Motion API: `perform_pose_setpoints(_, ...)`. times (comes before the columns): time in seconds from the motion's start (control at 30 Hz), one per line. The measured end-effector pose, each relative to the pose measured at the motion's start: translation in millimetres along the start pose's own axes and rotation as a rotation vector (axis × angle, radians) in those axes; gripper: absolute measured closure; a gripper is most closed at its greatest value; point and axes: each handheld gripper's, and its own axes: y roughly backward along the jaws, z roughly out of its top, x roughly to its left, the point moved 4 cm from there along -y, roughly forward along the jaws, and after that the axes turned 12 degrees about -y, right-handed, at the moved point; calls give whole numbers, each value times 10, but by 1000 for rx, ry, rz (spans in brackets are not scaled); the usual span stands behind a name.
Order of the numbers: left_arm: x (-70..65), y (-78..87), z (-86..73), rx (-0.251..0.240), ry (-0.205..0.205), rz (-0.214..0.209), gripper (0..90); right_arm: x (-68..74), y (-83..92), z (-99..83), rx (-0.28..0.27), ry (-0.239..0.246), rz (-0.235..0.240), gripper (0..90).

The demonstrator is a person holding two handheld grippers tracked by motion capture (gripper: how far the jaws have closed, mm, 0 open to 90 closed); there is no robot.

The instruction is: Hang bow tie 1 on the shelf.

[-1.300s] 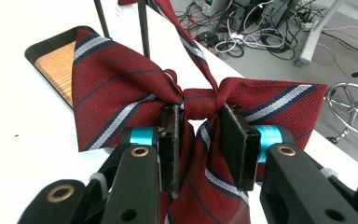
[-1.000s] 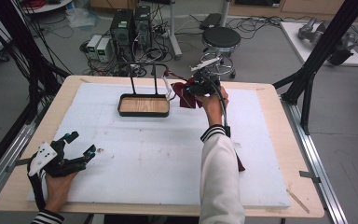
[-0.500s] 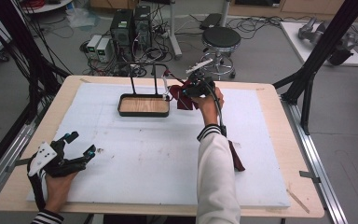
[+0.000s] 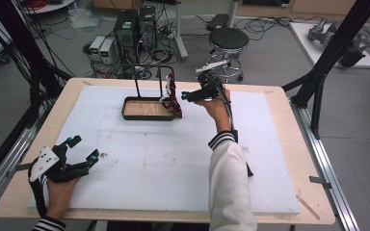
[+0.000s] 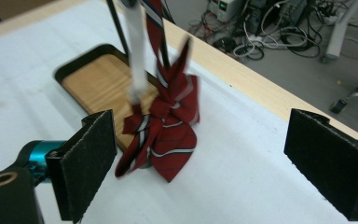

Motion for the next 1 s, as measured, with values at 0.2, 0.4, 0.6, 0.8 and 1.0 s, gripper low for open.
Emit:
perform_pose_setpoints(0.2,-1,1,0,1,-2,0,139,-20,418,-89,-91,-37,10,86)
perform_pose_setpoints(0.4,-4,1,1,0,-6,0,139,-37,840,-242,-167,-32,-5,86)
perform_pose_setpoints(0.6,-3,-1,0,1,-4,2,139,-10,1162,-476,-246,-26,0,86)
perform_pose_setpoints(0.8,-3,-2,0,2,-6,0,139,54,1350,-695,-303,-7,9,86)
perform_pose_setpoints(1.0,-4,-2,1,1,-6,1,139,145,1473,-890,-357,38,19,86)
